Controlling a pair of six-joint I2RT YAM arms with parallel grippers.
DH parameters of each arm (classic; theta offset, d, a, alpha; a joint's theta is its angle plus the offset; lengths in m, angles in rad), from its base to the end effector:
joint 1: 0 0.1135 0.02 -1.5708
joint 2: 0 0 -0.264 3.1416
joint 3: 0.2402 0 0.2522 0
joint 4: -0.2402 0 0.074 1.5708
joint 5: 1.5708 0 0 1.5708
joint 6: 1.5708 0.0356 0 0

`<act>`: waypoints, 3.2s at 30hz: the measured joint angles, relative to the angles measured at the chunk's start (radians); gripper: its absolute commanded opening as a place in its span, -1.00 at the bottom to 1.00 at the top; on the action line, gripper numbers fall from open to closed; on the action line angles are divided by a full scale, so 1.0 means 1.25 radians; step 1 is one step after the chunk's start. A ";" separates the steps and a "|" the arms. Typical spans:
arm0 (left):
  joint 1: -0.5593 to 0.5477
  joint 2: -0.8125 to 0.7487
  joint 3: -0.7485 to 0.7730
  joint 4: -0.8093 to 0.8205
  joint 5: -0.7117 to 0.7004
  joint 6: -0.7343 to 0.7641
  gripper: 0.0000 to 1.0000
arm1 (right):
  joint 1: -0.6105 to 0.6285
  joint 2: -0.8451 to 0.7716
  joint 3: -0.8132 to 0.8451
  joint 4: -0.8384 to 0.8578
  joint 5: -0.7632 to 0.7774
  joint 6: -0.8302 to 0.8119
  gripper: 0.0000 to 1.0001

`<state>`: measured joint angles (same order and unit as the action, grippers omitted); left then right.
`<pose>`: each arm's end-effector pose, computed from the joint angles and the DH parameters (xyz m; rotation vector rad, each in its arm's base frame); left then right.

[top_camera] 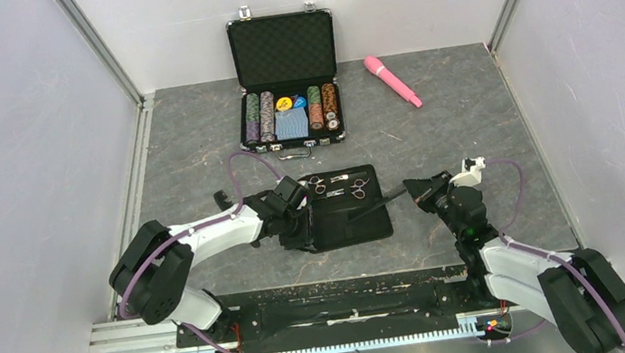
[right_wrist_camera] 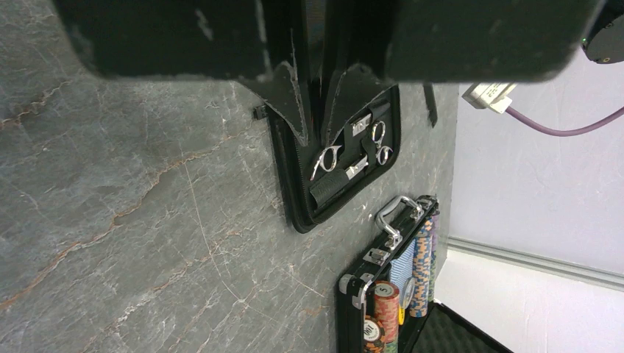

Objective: Sort the hair-cutting tools

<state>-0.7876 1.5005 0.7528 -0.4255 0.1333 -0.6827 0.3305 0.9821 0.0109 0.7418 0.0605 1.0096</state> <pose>0.1830 -0.1906 0.1535 0.1902 2.8814 -0.5331 0.1595 0.0524 0.1398 0.6731 1.7691 0.8875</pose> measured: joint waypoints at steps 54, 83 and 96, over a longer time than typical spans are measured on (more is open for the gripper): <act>-0.003 0.008 0.012 -0.014 -0.004 0.000 -0.33 | 0.051 0.080 0.268 -0.636 -0.003 -0.550 0.39; -0.005 0.009 0.015 -0.018 -0.008 0.001 -0.33 | 0.145 0.129 0.295 -0.605 -0.039 -0.451 0.37; -0.005 0.009 0.015 -0.018 -0.009 0.001 -0.33 | 0.183 0.227 0.362 -0.581 -0.024 -0.503 0.37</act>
<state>-0.7937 1.5120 0.7715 -0.4480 0.1226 -0.6819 0.5591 1.2655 0.4637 0.0154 0.0299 0.3809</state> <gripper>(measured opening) 0.338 0.688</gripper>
